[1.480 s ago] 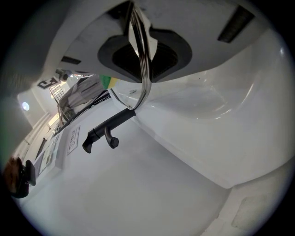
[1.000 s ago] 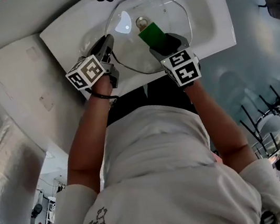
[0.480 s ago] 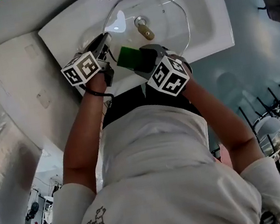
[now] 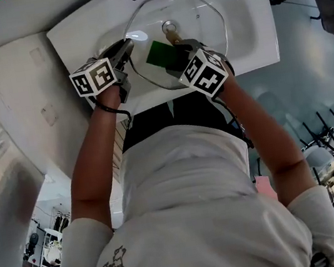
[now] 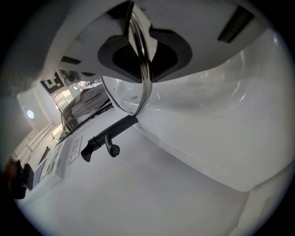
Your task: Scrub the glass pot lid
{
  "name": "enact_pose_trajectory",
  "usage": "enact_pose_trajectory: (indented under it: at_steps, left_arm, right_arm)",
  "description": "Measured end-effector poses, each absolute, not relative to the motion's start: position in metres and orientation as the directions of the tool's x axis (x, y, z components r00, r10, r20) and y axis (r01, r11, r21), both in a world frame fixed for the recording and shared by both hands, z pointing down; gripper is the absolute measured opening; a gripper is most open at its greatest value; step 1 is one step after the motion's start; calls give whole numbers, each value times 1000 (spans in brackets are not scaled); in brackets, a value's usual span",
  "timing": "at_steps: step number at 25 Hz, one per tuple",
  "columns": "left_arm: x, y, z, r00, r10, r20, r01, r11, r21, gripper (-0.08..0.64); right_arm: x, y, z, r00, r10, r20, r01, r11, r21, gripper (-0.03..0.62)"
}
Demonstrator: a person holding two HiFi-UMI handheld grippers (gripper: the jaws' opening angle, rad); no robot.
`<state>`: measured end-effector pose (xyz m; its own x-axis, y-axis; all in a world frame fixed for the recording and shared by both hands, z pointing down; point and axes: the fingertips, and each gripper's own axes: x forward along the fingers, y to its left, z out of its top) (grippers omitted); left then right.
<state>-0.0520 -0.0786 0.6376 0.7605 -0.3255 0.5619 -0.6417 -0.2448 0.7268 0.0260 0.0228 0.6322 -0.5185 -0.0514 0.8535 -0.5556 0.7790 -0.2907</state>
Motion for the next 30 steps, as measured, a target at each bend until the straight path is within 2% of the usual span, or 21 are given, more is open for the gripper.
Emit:
enact_pose_trajectory:
  at_steps: [11,13,15,19,22,30]
  left_arm:
    - [-53,-78,638,765,-305,567,-638,-249,728,64]
    - [-54,-78,638,767,-309,563,-636,-240,734,64]
    - [-54,-78,637,769,-317,555,-631,-234,740,64]
    - [-55,-79,637,763,-325,558,-636,-229,737,64]
    - [-55,-79,637,758,-331,561,-642,-233,730,63]
    - [-56,-80,637,760,-347,550,-638,-235,733,63]
  right_arm:
    - [110,-30,628,-354,-200,914,-741,656,-143,305]
    - [109,-42,622,-334,-246,910,-762,638,-107,305]
    - [87,-54,613,-372,-275,886,-766,631,-125,305]
    - [20,-63,611,-461,-247,853,-688,707,-167,305]
    - [-3,-61,624,-457,-212,864,-646,746,-159,305]
    - [38,-38,636,-388,-111,915,-647,739,-185,304]
